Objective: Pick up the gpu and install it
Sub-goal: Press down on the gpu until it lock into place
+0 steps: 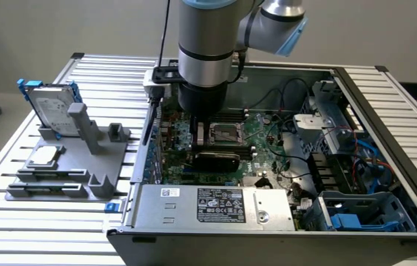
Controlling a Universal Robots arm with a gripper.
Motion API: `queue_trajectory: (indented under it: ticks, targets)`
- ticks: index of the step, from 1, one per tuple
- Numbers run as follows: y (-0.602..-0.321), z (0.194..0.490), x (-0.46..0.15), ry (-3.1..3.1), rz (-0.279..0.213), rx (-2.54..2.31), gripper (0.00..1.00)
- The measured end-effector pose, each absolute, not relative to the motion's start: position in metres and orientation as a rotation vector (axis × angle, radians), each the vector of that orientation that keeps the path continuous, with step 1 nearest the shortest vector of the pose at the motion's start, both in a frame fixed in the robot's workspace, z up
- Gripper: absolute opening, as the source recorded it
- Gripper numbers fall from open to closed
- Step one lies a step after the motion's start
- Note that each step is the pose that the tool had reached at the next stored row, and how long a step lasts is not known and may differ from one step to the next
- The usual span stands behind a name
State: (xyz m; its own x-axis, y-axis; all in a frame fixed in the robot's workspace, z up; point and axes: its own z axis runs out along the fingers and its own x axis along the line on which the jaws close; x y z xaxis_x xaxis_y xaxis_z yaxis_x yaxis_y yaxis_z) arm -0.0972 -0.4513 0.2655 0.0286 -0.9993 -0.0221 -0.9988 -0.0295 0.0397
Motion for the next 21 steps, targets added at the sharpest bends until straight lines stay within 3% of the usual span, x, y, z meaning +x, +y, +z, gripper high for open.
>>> queue_trajectory:
  ticks: [15,21]
  targets:
    - [-0.451,0.277,-0.101,-2.177,-0.073,2.241,0.11]
    - [-0.451,0.278,-0.11,-2.158,-0.111,2.22,0.11]
